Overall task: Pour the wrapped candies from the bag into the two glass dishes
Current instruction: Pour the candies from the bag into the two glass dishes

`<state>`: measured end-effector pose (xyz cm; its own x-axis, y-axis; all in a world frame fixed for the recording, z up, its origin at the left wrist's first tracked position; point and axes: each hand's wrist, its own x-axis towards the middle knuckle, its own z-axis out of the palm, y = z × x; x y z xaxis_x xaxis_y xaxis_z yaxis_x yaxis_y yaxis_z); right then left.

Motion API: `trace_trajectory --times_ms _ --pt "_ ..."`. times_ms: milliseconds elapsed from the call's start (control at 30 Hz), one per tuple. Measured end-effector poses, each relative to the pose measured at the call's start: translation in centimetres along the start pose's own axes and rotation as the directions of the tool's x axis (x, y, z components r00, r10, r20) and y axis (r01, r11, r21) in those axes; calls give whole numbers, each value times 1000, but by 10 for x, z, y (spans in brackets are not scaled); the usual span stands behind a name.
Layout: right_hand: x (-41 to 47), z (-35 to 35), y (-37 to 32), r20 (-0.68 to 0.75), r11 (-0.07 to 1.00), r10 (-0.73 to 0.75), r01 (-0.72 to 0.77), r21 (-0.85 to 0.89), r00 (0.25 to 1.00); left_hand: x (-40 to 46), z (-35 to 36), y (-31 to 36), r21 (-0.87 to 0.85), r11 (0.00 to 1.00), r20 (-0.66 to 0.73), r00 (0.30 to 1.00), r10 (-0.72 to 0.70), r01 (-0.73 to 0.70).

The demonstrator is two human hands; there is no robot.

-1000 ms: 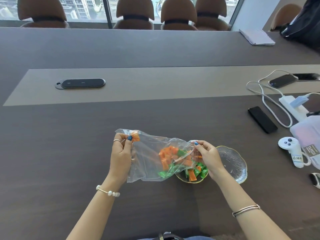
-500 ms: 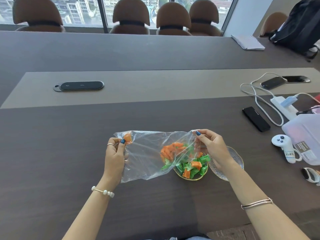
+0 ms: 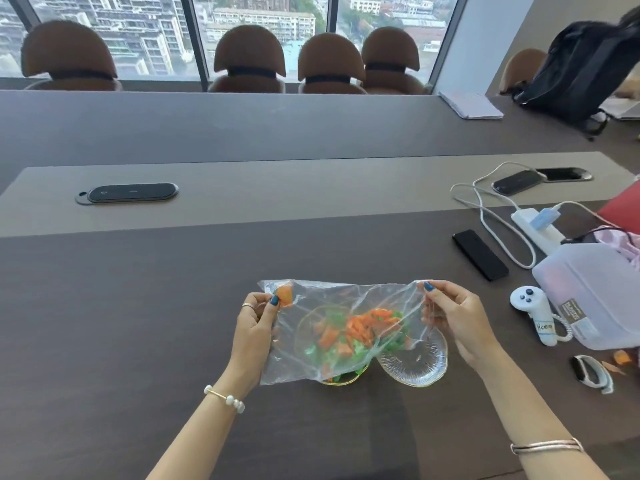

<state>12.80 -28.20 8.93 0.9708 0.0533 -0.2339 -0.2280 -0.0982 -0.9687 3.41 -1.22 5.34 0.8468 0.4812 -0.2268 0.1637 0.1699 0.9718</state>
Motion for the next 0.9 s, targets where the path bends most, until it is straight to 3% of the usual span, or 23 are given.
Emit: trace_trajectory --times_ms 167,267,467,600,733,900 --pt "25 -52 25 25 996 73 -74 41 997 -4 65 -16 -31 987 -61 985 -162 161" --pt "39 -75 46 69 989 142 -144 30 987 -7 100 -20 -194 933 -17 950 -311 302" --pt "59 -95 74 142 962 268 -274 23 953 -21 130 -20 -562 621 201 819 -538 546" --pt "72 -96 80 149 963 269 -263 -58 951 -21 140 -11 -543 699 138 870 -473 466" --pt "77 -94 77 195 965 262 -256 -55 945 -24 152 8 -513 761 205 917 -342 398" --pt "77 -92 75 256 958 284 -286 -32 924 -31 160 32 -588 711 369 910 -188 385"
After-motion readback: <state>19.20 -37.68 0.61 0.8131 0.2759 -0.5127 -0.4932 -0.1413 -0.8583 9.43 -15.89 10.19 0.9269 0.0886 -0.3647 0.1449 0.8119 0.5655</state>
